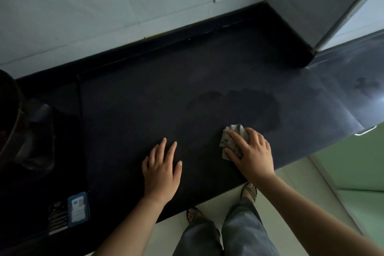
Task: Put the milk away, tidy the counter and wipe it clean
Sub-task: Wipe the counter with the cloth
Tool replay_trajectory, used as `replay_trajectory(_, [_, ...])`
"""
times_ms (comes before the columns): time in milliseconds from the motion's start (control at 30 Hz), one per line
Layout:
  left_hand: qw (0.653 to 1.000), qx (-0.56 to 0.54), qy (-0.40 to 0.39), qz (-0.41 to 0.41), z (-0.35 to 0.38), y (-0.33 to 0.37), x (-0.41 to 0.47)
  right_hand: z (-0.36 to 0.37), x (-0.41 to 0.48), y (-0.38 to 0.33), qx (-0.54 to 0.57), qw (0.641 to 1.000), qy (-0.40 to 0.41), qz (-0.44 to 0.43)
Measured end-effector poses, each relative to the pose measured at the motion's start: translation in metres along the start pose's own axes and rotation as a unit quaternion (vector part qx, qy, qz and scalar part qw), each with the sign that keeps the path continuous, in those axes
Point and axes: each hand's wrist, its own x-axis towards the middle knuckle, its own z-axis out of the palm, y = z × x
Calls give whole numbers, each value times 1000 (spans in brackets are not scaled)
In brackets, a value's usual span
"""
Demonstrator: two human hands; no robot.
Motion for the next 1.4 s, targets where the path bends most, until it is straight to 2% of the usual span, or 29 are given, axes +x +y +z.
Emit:
replay_trajectory(167, [1000,-3,-5,-7,-9,7,3,-5,18,1,30,991,17,128])
replay_trajectory(233, [1000,-4,-17,-16,-10,9,3,-3,15,-13,35,992,9,123])
replay_trajectory(333, [999,-5,-28,-20,-9,12,3,1,1,-26,23,998,-8,54])
replay_trajectory(400, [999,-5,-34,-16,-11,13,2,-1,-6,-20,19,999,-12,41])
replay_trajectory(567, [998,-31,-43,-25,-21,27,6,-20,-13,18,69,990,2,123])
replay_trajectory(667, [998,-50,-41,20,-32,54,16,-42,-10,43,103,981,23,164])
replay_trajectory(867, [988,-86,-70,110,-44,138,40,-84,-6,111,156,955,106,227])
replay_trajectory(967, [982,-88,-78,151,-38,193,52,-104,-5,167,174,942,138,252])
replay_trajectory(1100, [977,-84,-86,178,-14,284,78,-128,17,255,164,942,149,253])
replay_trajectory(1267, [985,-65,-89,133,26,393,108,-146,75,346,151,961,88,213])
replay_trajectory(1400, [993,-30,-92,65,42,441,128,-153,121,384,137,978,9,155])
